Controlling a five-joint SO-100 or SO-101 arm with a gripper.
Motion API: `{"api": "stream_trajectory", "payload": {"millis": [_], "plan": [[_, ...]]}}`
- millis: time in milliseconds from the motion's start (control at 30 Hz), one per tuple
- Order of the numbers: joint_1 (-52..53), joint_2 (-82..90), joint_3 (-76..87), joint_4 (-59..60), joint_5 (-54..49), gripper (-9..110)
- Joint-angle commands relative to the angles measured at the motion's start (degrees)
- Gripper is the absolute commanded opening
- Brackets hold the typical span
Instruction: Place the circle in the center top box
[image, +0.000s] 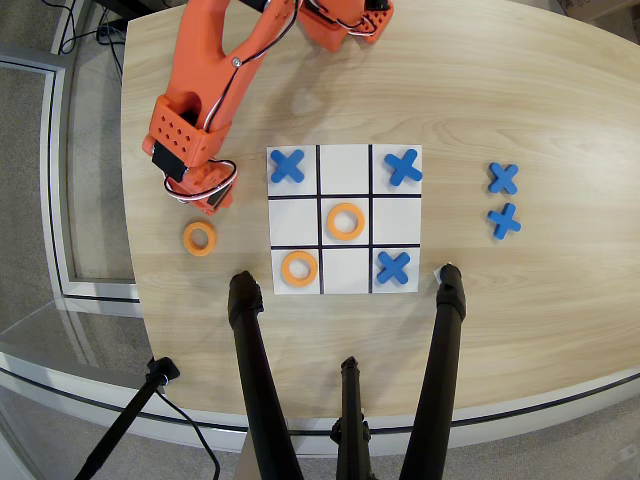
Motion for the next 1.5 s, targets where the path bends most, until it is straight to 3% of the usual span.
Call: {"api": "stream_trajectory", "payload": {"millis": [0, 633, 900, 1467], "plan": [[2.29, -0.62, -0.97, 0.26, -2.11, 13], [8.00, -0.88, -8.61, 11.69, -11.16, 13], [7.03, -0.97, -10.55, 19.60, -13.36, 2], [5.54, -6.15, -9.14, 12.04, -14.41, 4]]}}
